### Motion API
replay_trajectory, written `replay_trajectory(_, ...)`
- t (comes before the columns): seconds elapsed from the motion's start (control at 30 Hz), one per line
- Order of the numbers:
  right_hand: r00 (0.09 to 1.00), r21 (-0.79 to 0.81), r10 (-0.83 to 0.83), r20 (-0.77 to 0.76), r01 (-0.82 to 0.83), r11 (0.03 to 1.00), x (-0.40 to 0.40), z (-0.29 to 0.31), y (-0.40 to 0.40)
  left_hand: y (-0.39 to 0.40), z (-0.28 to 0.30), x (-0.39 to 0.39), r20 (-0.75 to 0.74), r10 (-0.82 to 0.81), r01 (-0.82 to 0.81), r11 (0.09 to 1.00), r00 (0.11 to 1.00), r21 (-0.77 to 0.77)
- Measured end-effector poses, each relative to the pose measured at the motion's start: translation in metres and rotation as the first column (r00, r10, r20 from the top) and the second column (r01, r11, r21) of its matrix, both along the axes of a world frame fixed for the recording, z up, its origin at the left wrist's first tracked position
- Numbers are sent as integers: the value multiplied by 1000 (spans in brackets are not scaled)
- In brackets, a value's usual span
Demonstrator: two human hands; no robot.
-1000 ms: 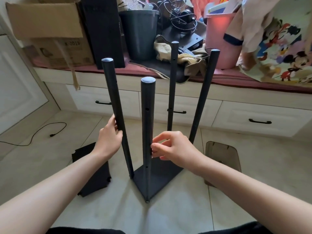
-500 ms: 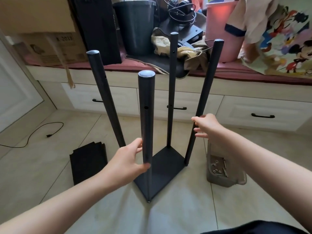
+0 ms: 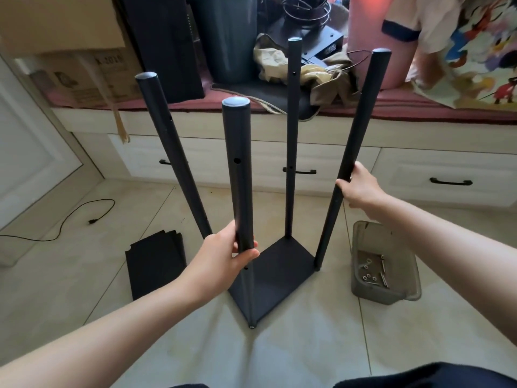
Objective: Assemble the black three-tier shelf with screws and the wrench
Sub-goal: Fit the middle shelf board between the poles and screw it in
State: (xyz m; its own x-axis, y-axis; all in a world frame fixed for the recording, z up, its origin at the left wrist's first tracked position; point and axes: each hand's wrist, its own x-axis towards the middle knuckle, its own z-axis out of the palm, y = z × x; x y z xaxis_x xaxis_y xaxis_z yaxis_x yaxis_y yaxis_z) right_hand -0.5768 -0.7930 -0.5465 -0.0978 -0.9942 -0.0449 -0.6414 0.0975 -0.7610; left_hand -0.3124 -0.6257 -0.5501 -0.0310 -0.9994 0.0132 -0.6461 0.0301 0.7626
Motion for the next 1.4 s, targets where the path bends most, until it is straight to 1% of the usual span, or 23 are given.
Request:
replay_trajectory(0.13, 999, -47, -3, -52, 0, 999, -10, -1, 15, -10, 7, 11, 27, 34, -34, 999, 999, -6)
replay_trajectory(0.27, 996, -101, 0, -86, -9, 995, -17, -3, 37, -22, 10, 24, 22, 100, -99, 995, 995, -28)
replay_trajectory(0.5, 987, -196, 92, -130, -117, 974, -23, -7, 76, -38, 13, 45, 16, 214, -210, 968, 977, -139)
replay_trajectory(0.63, 989, -183, 117, -88, -132, 974, -19, -8, 86, -42, 12, 50, 21, 236, -229, 958, 972, -170)
replay_trajectory(0.8, 987, -211, 137, -78, -151, 966, -9, -7, 84, -46, 11, 52, 33, 266, -256, 950, 964, -181)
replay_trajectory(1.03, 989, -206, 130, -72, -142, 968, 6, 0, 58, -56, 9, 59, -1, 288, -283, 941, 958, -185)
replay_trajectory(1.2, 991, -196, 117, -57, -126, 972, 8, -4, 45, -66, 5, 61, 3, 292, -284, 934, 956, -214)
replay_trajectory(1.4, 992, -217, 94, -85, -110, 970, 6, -7, 45, -70, 2, 60, 2, 298, -288, 926, 955, -242)
